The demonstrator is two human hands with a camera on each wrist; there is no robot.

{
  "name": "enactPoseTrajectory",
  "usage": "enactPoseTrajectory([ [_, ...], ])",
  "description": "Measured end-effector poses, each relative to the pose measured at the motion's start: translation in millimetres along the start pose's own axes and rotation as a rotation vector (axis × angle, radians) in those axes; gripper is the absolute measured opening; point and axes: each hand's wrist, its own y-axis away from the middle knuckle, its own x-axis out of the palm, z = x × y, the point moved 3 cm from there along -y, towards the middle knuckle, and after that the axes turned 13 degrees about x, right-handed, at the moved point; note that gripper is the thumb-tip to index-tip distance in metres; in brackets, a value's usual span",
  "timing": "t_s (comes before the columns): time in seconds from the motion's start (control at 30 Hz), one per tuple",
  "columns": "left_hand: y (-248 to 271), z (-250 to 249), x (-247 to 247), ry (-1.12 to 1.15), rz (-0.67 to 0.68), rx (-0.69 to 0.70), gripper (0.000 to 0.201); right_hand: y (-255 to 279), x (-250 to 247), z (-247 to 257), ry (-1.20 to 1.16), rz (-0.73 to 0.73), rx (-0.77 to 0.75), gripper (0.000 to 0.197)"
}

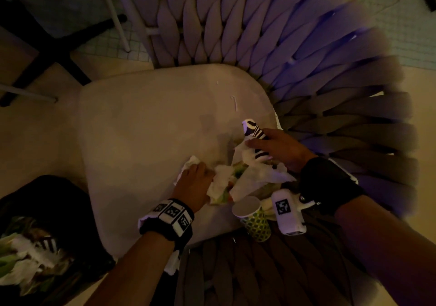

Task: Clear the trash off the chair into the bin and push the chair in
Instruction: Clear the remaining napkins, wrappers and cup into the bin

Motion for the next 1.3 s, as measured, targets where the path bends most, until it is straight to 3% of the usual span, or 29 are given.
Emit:
enactPoseTrajectory([
  [0.1, 1.0, 4.8, -6.4, 0.153, 0.001, -0.08, 0.052, -0.4, -0.5, -1.7, -0.06, 0.028, 0.005, 0.007],
  [0.2, 6.8, 18.7, -9.9, 0.257, -0.095, -0.153, 0.046, 2.5, 4.0, 1.5, -0.108, 0.052, -0.008, 0.005],
  [0.3, 14.0, 36.4, -19.2, 0.42, -0.211, -0.206, 0.044, 5.1, 8.0, 4.1, -0.222, 0.081, -0.04, 0.034],
  [0.43, 34.4, 58.8, -37.4, 0.627, -0.408, -0.314, 0.038, 9.8, 18.3, 9.3, -0.365, 0.249, -0.053, 0.066],
  [0.57, 61.2, 73.6, -53.4, 0.896, -0.638, -0.379, 0.026, 16.8, 32.8, 23.5, -0.462, 0.371, -0.092, 0.051],
  [0.73, 90.3, 74.0, -66.0, 1.315, -0.839, -0.317, 0.046, 38.4, 60.1, 49.0, -0.472, 0.446, -0.138, 0.033],
  [0.83, 111.1, 82.9, -62.6, 1.438, -0.913, -0.304, 0.044, 47.9, 84.8, 58.2, -0.452, 0.482, -0.126, 0.047],
  [0.97, 148.2, 104.8, -42.5, 1.438, -0.999, -0.498, 0.051, 58.0, 140.0, 64.9, -0.347, 0.539, -0.065, 0.056],
  [1.07, 181.2, 115.0, -34.4, 1.447, -0.995, -0.529, 0.037, 65.0, 198.0, 63.9, -0.277, 0.611, -0.012, 0.035],
  [1.2, 256.7, 135.0, -10.9, 1.456, -1.054, -0.545, 0.034, 68.5, 303.6, 47.8, -0.069, 0.687, 0.047, 0.033],
  [1.3, 328.6, 160.9, 36.0, 1.42, -1.13, -0.705, 0.026, 68.1, 396.5, 26.0, 0.098, 0.726, 0.089, 0.026],
])
